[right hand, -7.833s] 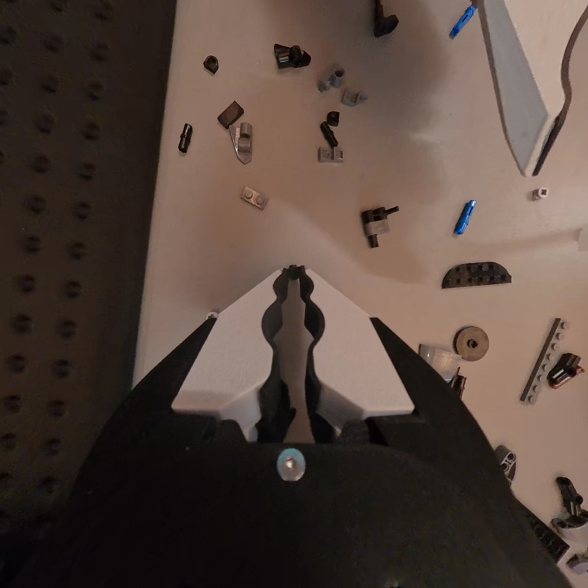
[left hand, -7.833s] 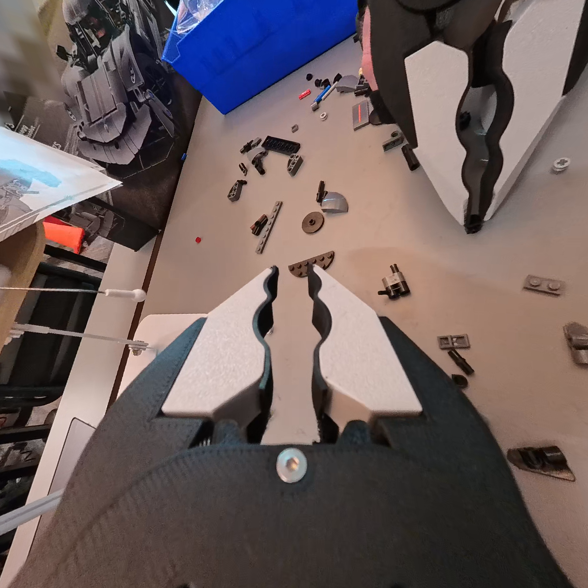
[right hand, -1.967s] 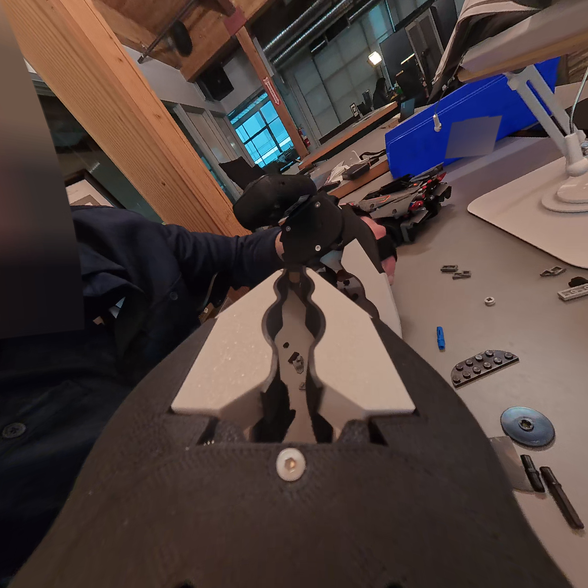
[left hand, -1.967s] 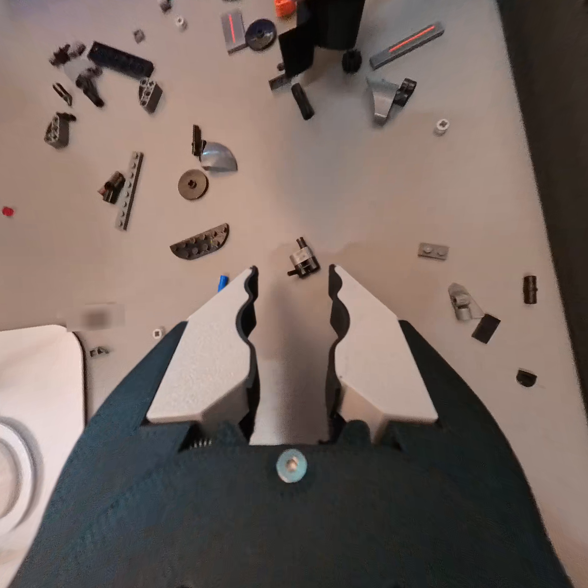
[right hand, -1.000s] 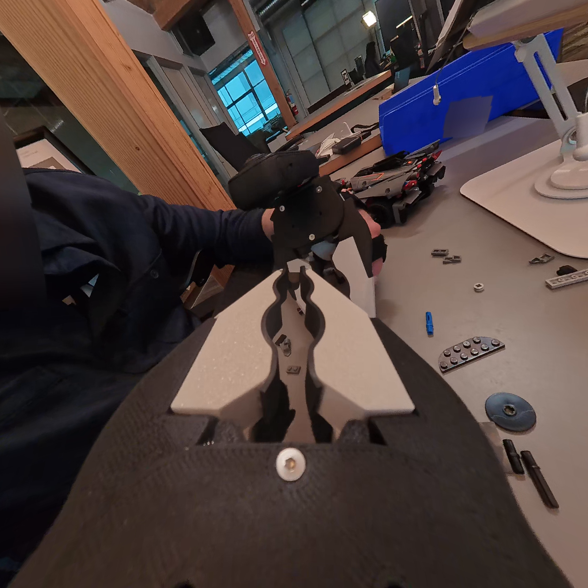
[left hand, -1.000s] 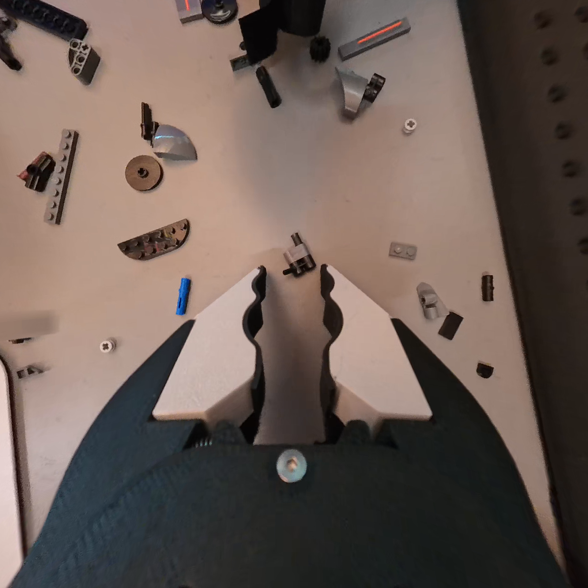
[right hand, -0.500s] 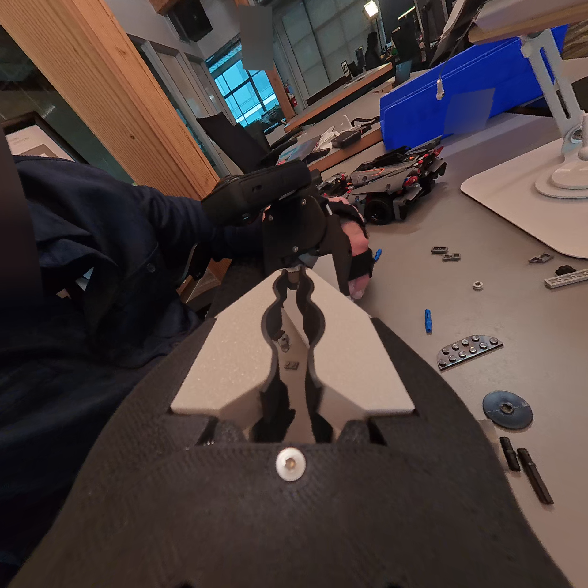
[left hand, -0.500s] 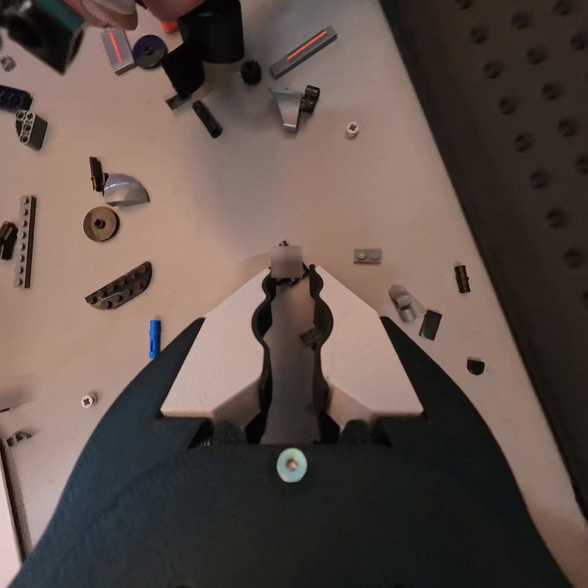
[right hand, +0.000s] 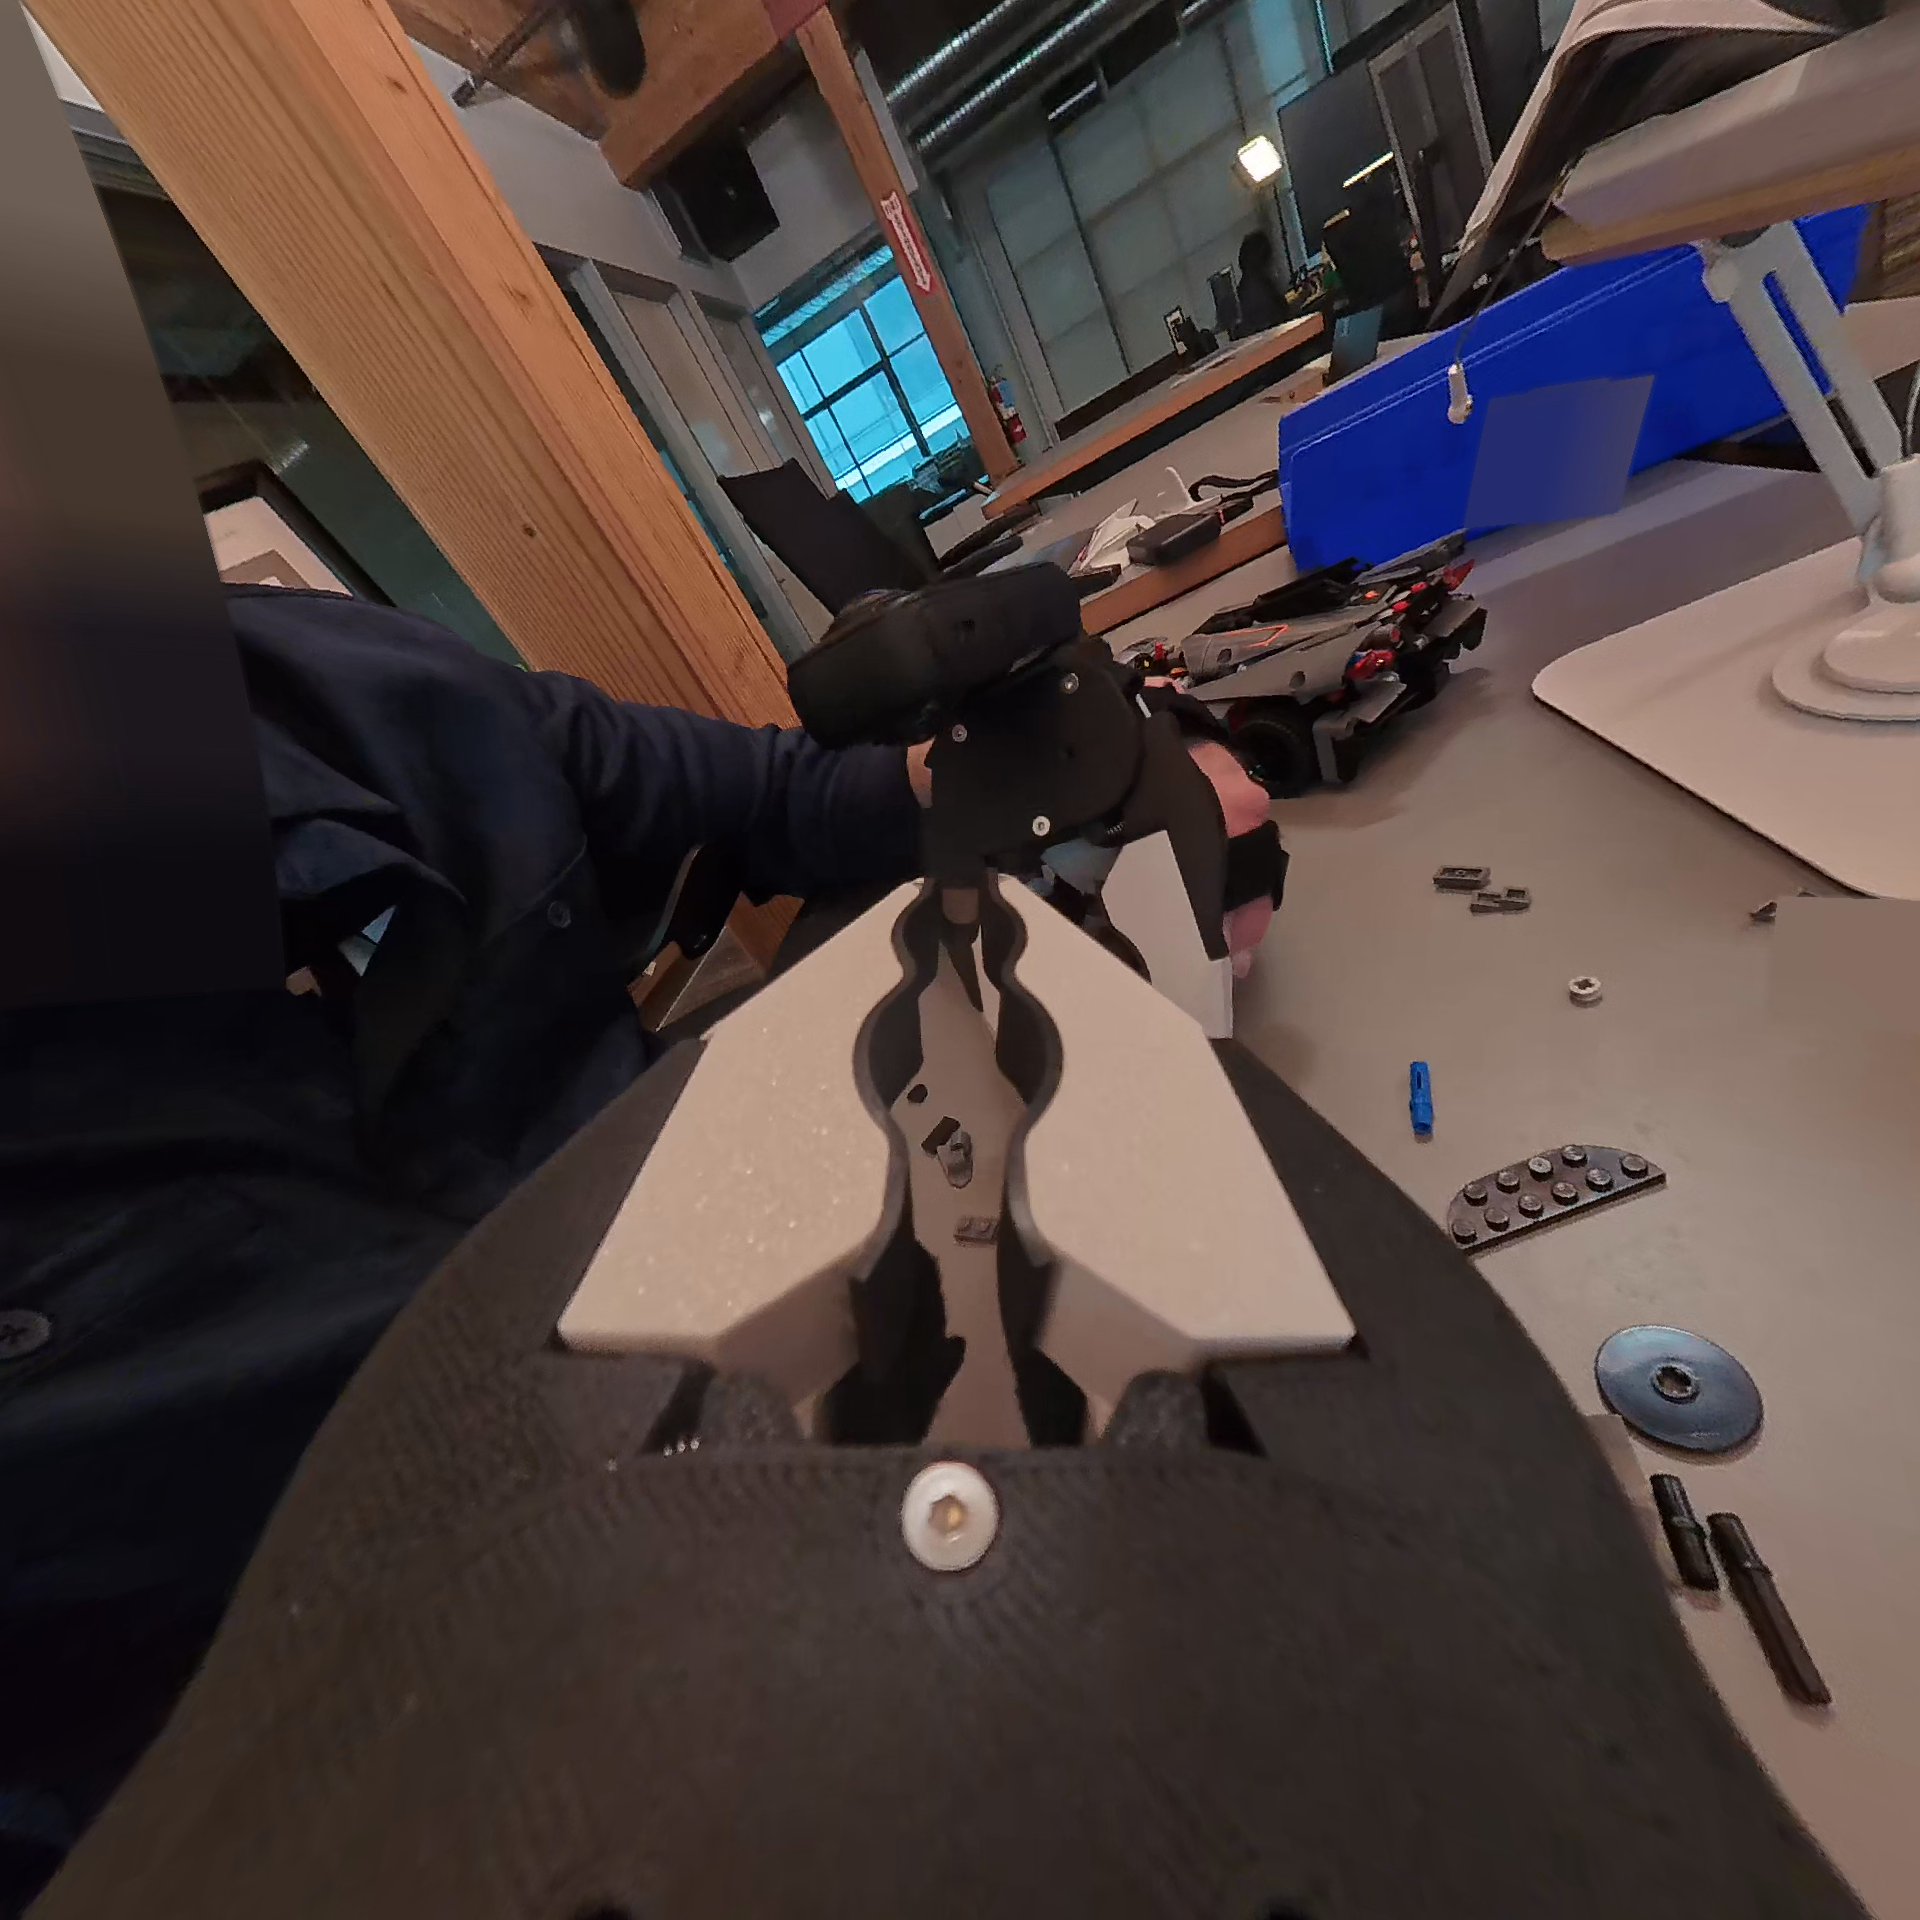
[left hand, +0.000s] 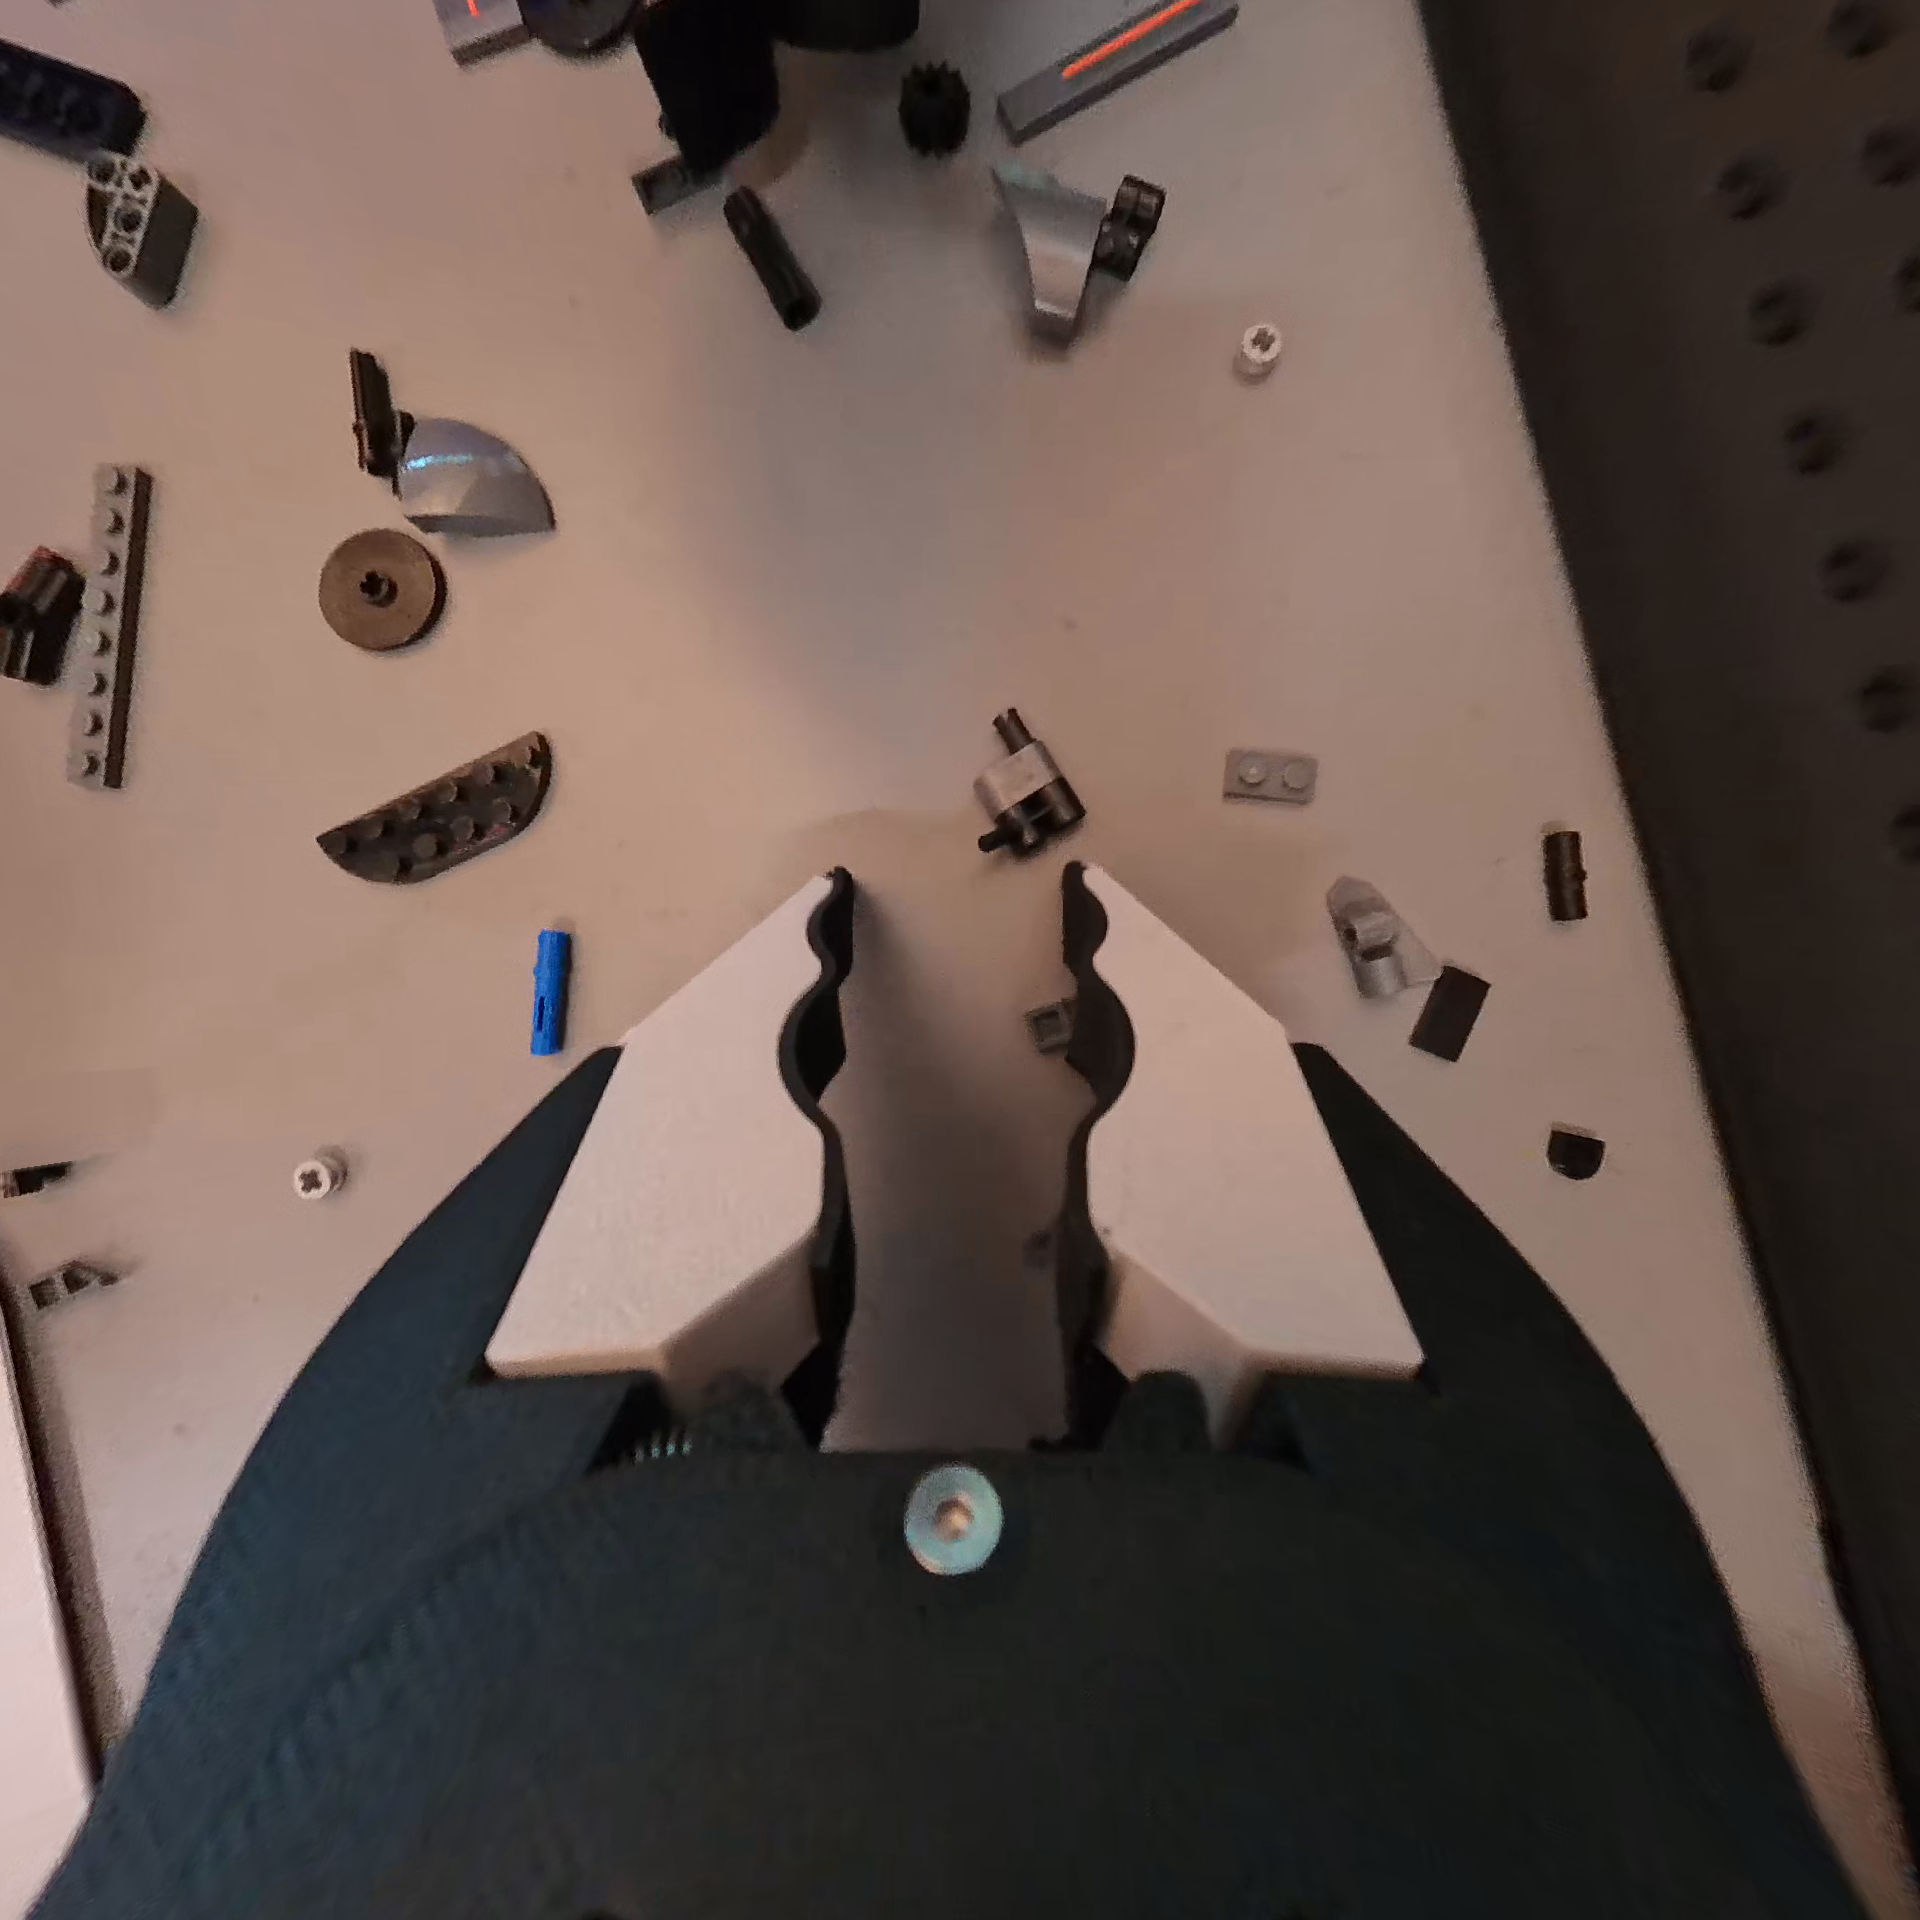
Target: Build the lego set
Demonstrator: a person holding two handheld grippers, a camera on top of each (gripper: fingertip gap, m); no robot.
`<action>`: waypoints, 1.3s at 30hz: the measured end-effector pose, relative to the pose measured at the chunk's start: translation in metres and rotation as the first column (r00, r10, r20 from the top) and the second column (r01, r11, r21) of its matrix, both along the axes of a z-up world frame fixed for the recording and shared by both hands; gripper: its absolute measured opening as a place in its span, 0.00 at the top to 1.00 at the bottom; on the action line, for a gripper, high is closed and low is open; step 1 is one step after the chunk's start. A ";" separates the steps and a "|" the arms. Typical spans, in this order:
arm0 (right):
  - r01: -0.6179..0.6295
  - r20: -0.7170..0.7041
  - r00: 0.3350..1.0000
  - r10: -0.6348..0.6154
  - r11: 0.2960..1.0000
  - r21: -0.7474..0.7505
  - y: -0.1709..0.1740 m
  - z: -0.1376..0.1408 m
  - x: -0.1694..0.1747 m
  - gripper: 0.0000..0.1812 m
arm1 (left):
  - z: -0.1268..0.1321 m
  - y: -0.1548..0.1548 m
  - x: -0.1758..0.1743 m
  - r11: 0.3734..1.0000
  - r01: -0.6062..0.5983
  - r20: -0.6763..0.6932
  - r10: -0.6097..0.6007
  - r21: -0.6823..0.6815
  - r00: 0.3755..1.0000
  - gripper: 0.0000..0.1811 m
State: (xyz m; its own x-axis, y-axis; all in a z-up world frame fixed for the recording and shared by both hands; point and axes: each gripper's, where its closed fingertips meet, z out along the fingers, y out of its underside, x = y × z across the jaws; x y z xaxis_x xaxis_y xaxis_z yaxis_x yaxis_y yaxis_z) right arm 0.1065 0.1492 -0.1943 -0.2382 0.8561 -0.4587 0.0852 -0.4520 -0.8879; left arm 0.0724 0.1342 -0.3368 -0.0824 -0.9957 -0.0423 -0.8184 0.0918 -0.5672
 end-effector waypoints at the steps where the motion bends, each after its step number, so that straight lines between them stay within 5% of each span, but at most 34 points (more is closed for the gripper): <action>1: -0.002 0.000 1.000 0.002 1.000 0.002 0.000 0.000 0.000 0.98 | 0.001 0.001 0.001 1.000 -0.003 0.008 0.003 0.003 1.000 0.80; 17: 0.007 0.042 0.999 -0.008 1.000 0.026 0.001 -0.007 0.000 0.98 | 0.002 0.025 -0.001 0.988 -0.114 0.002 0.114 0.103 0.993 0.84; 25: 0.008 0.078 0.997 -0.012 0.999 0.048 0.000 -0.014 -0.002 0.98 | 0.014 -0.002 0.006 0.994 -0.030 0.095 0.040 -0.105 0.995 0.81; 39: 0.000 0.087 0.996 -0.005 0.998 0.055 -0.001 -0.016 -0.003 0.98 | 0.001 -0.038 0.023 0.984 0.176 0.049 -0.176 0.000 0.983 0.92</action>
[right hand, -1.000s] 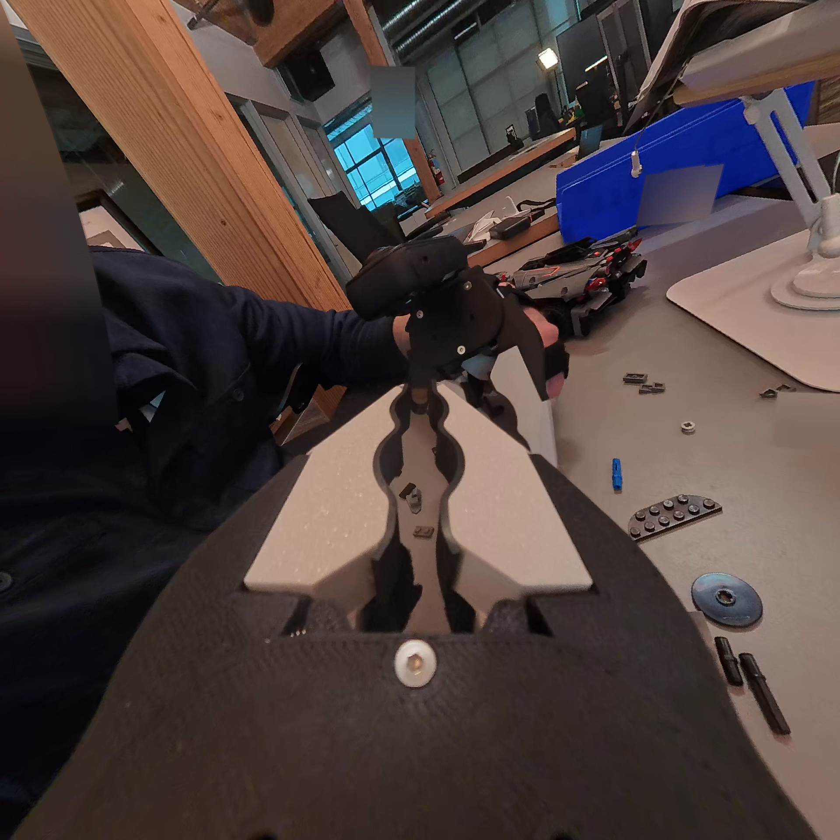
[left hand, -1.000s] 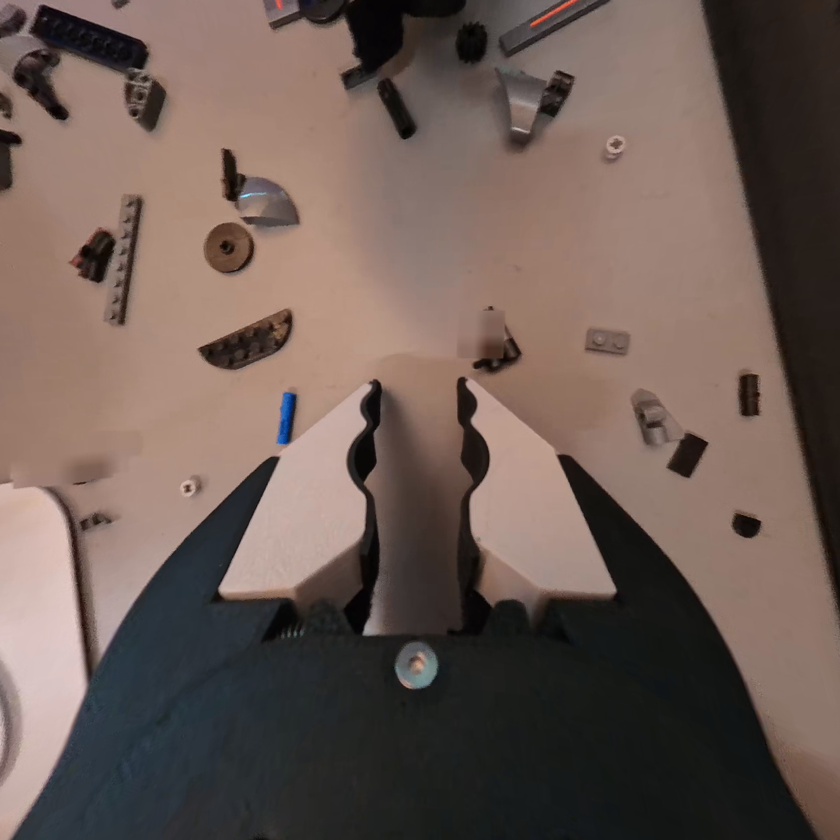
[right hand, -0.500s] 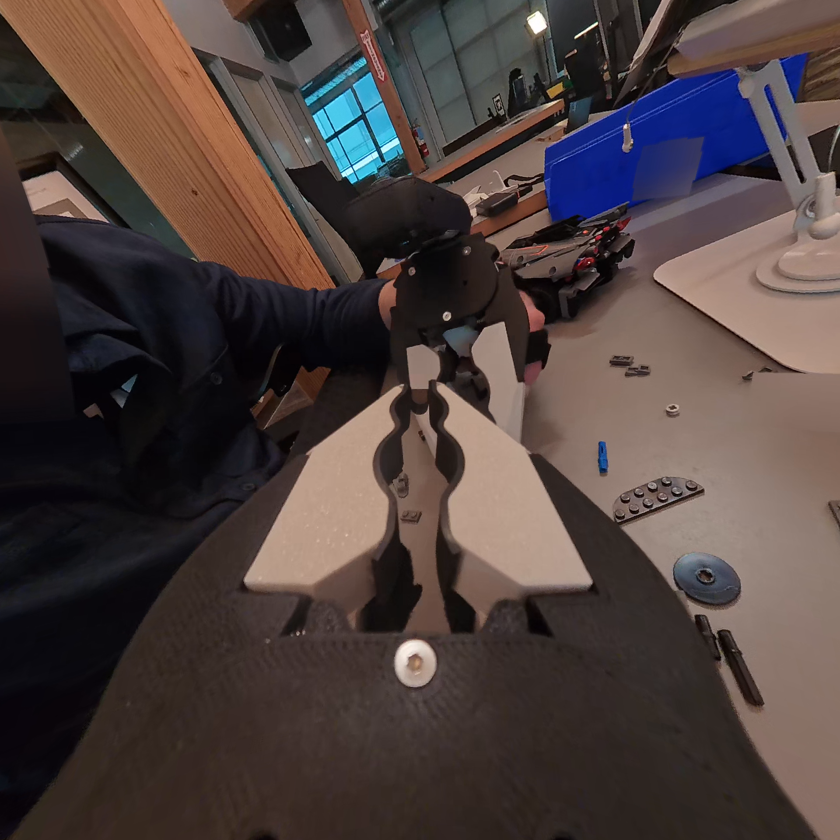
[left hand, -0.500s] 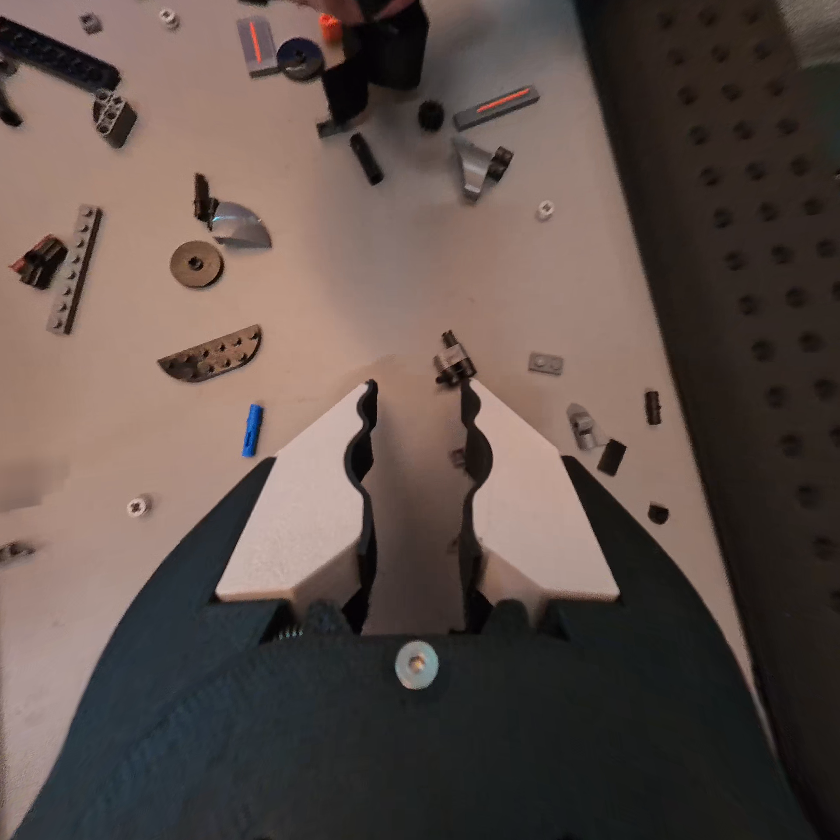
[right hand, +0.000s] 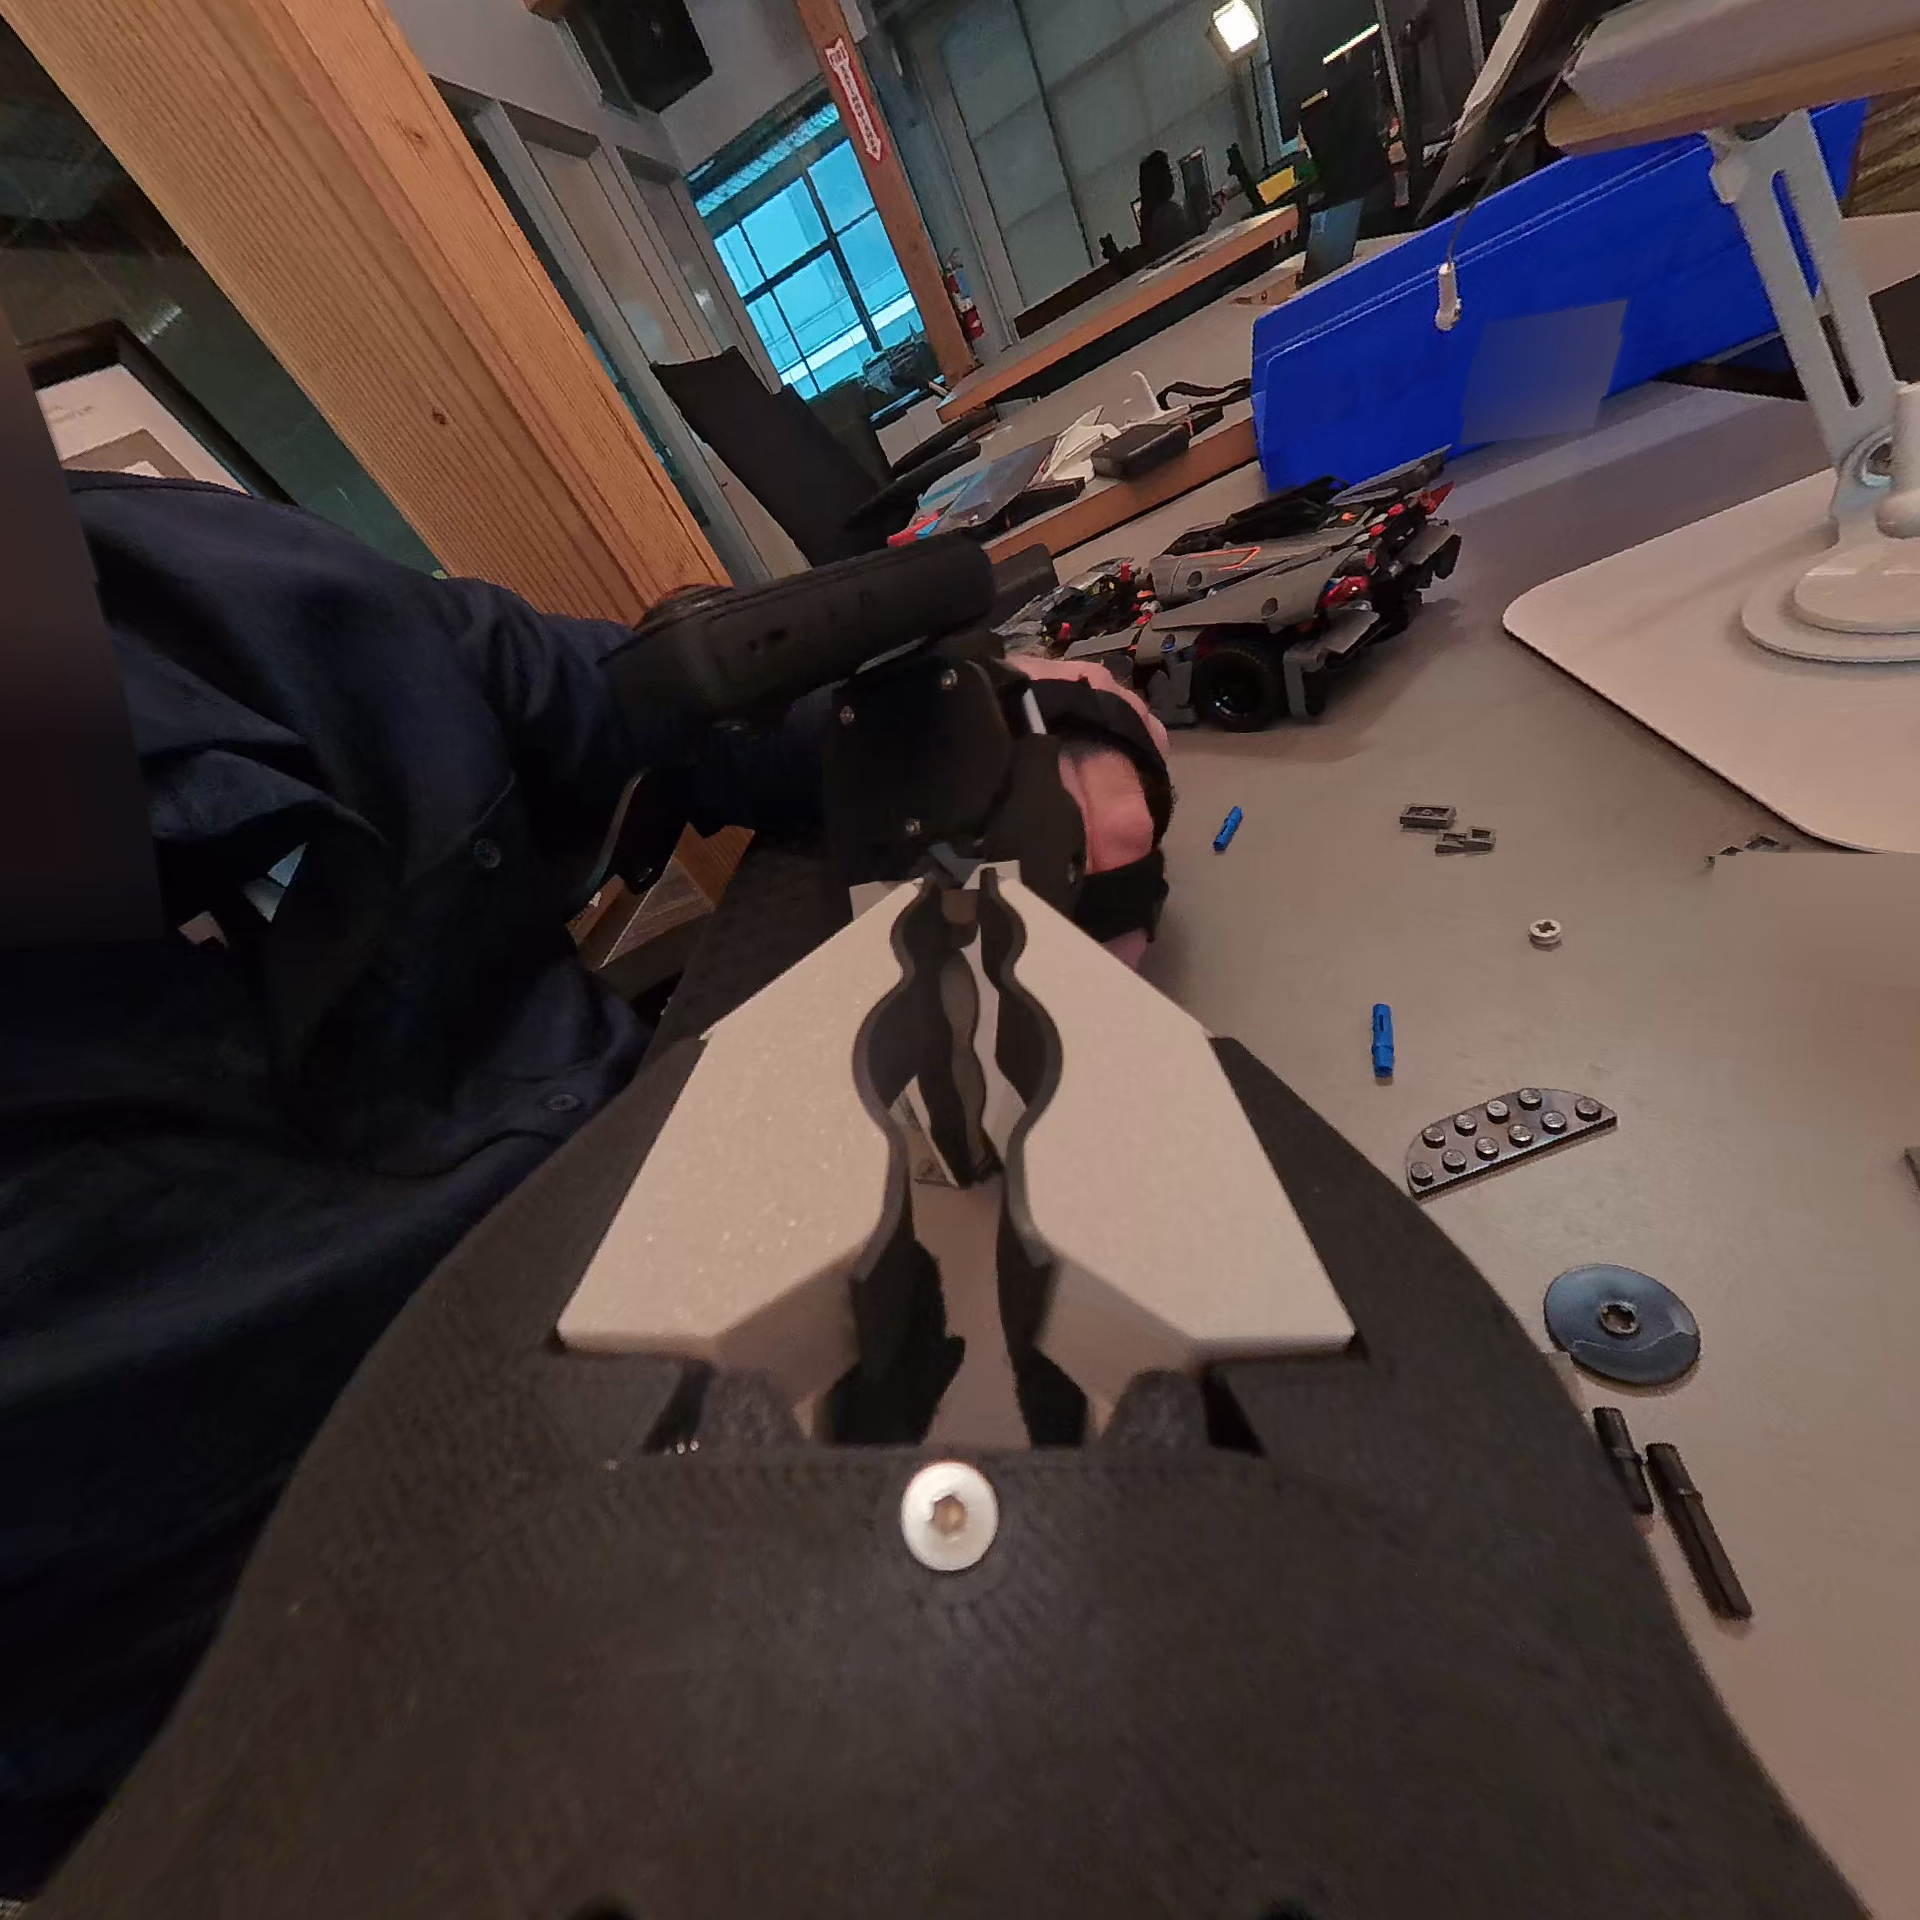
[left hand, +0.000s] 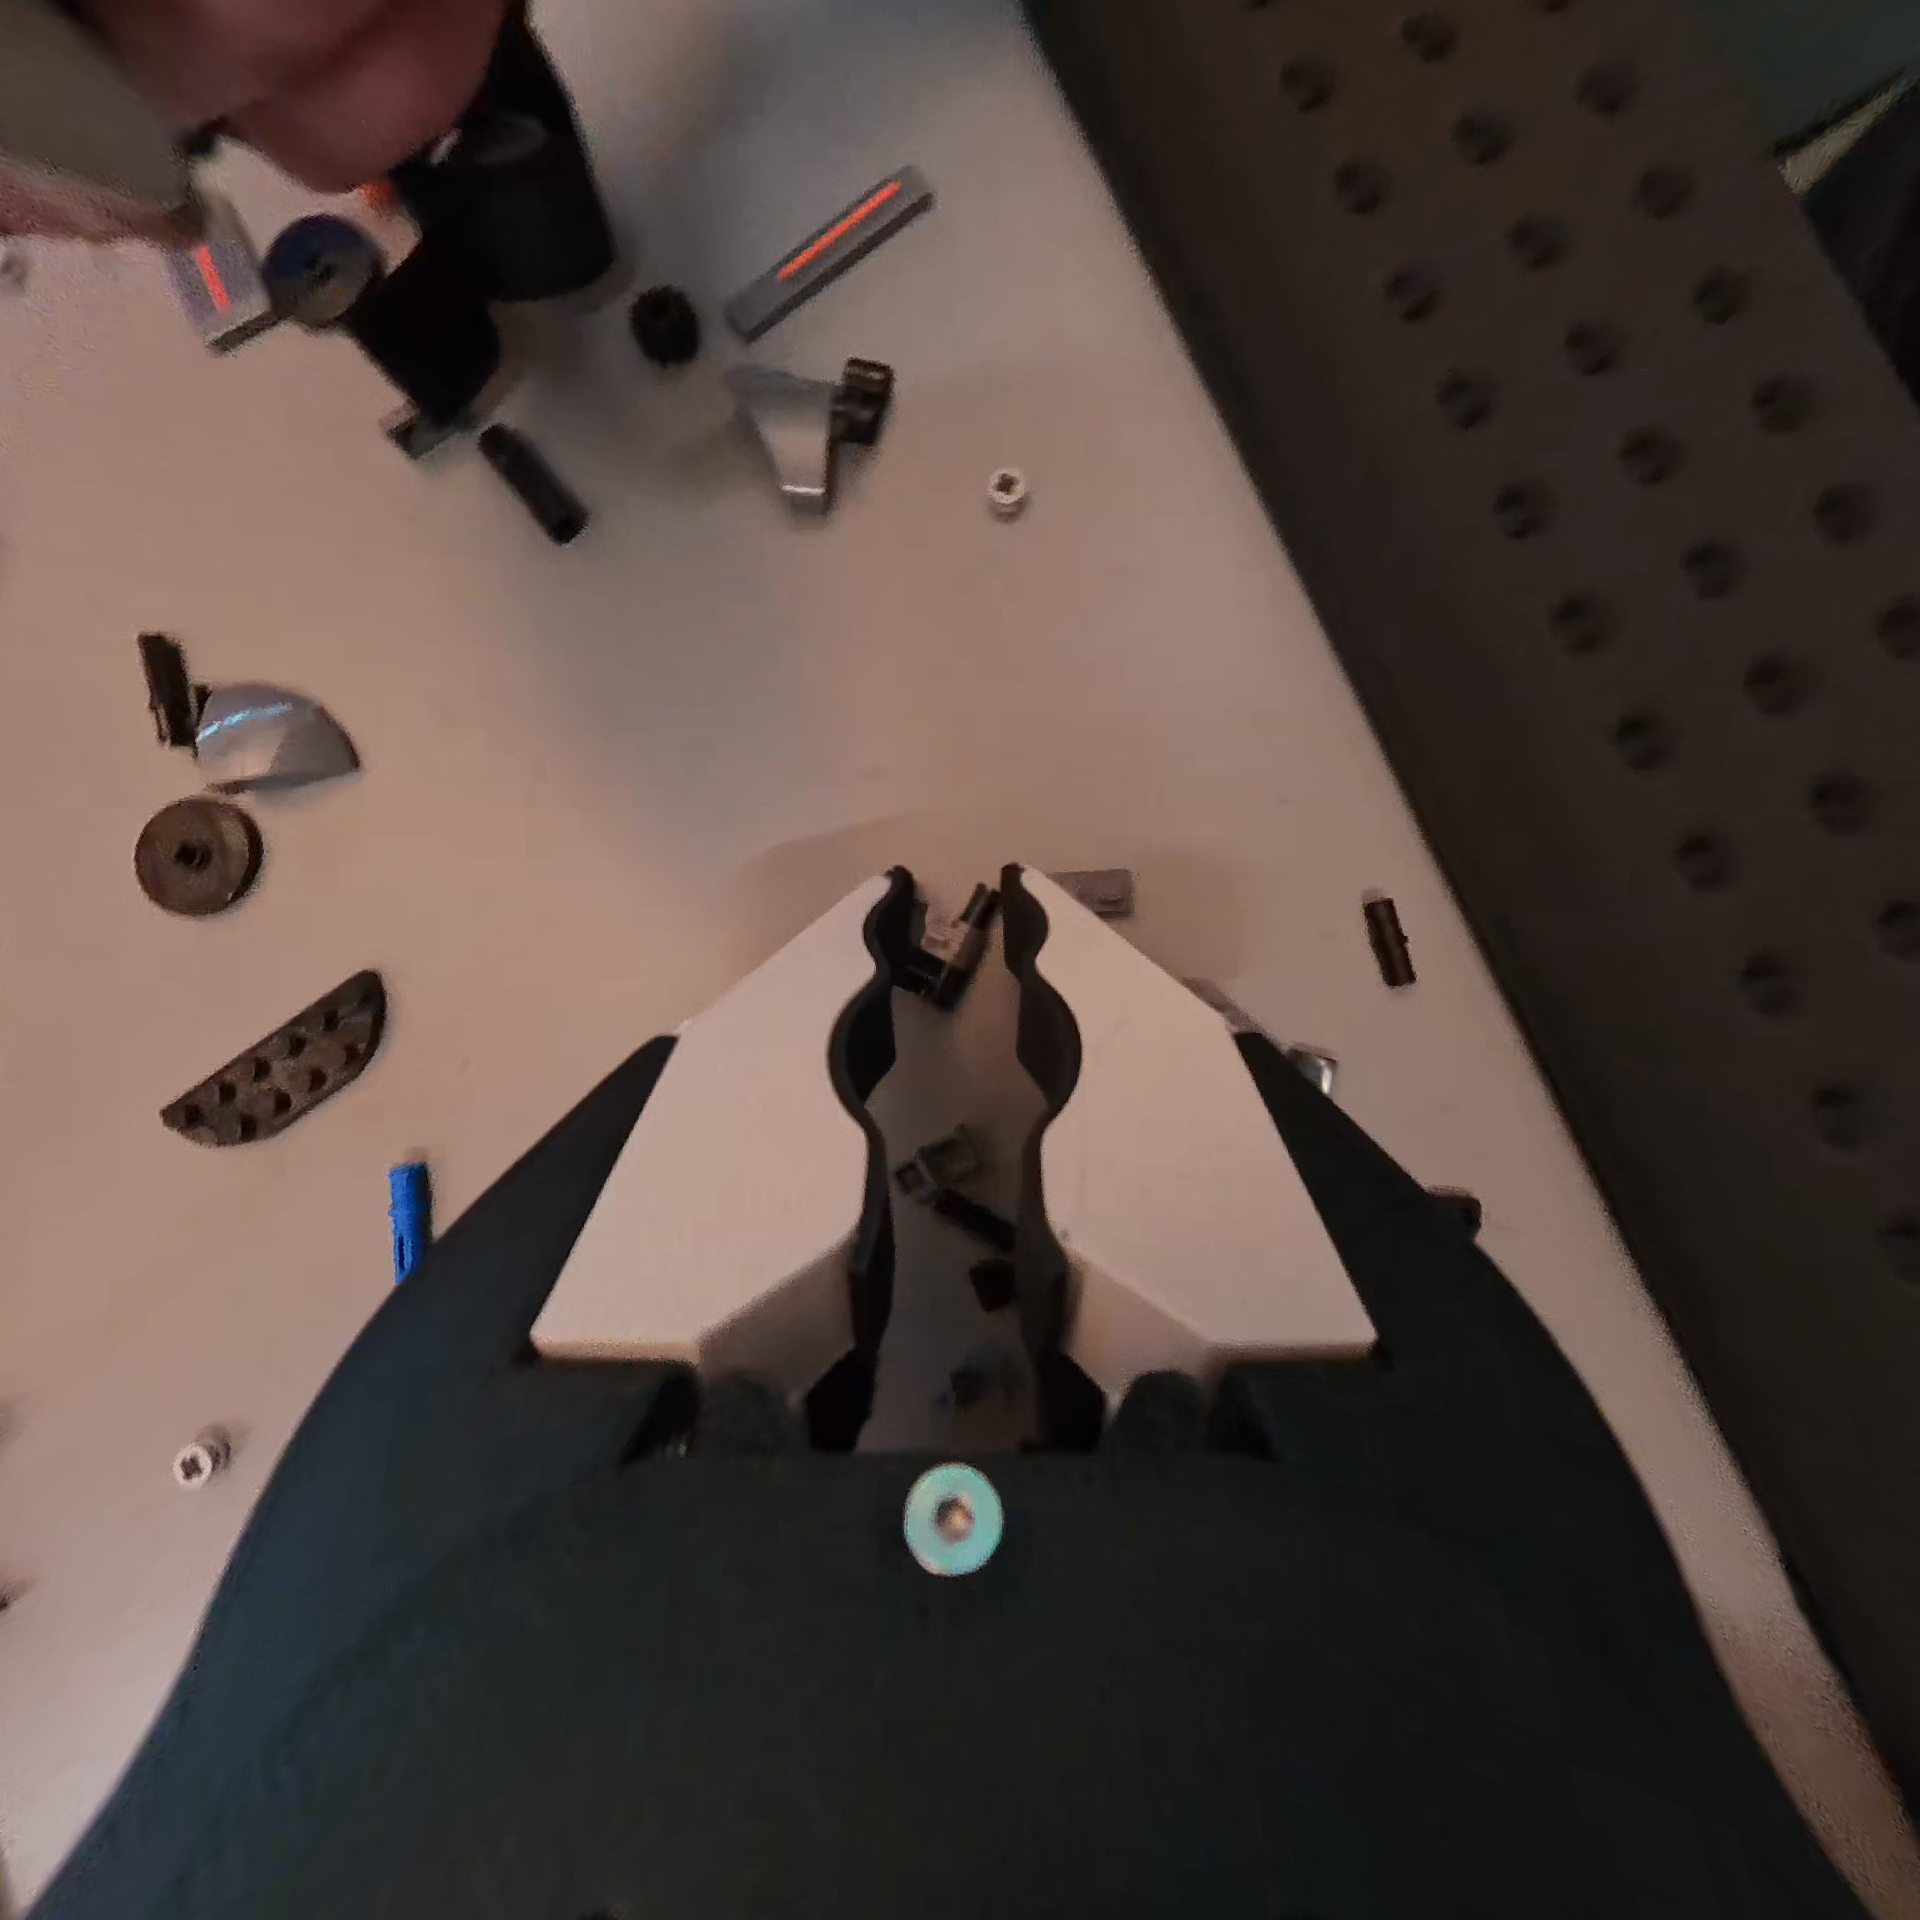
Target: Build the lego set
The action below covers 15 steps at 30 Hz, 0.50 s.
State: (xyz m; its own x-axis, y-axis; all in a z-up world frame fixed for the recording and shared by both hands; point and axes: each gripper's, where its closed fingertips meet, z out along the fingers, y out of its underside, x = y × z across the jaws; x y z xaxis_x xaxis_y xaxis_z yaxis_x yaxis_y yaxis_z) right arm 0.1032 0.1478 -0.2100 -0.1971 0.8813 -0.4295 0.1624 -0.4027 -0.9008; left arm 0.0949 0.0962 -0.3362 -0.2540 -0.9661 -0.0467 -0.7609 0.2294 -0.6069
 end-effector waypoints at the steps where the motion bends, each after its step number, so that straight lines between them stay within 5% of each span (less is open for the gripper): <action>1: -0.001 0.002 1.000 0.001 1.000 0.001 0.000 0.000 0.000 0.98 | 0.000 -0.004 -0.001 0.999 0.034 0.001 -0.034 0.016 0.999 0.92; 8: -0.010 0.090 0.996 0.004 0.998 0.058 -0.004 -0.016 -0.004 0.98 | 0.016 0.019 -0.017 0.996 -0.059 -0.004 0.060 0.063 0.998 0.87; 15: -0.087 0.304 0.953 0.006 0.963 0.255 -0.019 -0.055 -0.013 0.98 | 0.003 0.019 -0.031 0.996 -0.089 -0.107 0.091 0.024 0.990 0.86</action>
